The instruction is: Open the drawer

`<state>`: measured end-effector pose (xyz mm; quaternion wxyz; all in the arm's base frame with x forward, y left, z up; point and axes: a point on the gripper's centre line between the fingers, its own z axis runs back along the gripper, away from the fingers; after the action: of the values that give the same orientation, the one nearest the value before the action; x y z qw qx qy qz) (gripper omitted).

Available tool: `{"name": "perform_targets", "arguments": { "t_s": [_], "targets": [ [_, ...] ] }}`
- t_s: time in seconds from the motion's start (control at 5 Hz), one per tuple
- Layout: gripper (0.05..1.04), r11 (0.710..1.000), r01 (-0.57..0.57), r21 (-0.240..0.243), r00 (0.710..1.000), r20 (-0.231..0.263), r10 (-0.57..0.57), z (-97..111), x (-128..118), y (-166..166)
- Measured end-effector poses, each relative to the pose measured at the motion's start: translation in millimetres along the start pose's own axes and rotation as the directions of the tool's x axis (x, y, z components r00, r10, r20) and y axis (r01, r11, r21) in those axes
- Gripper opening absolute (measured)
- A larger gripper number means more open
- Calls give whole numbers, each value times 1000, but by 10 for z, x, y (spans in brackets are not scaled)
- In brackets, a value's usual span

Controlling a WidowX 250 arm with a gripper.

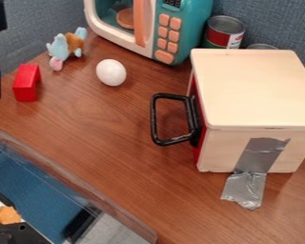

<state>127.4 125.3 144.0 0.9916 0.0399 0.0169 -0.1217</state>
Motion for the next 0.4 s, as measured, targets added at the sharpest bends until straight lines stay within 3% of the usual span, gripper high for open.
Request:
{"name": "perform_targets", "arguments": {
  "t_s": [0.2, 0.4],
  "targets": [
    [1001, 1000, -15, -17, 1000, 6, 15, -38, 19, -38],
    [1000, 991, -108, -79, 986, 117, 117, -87, 288, -291]
  ]
}}
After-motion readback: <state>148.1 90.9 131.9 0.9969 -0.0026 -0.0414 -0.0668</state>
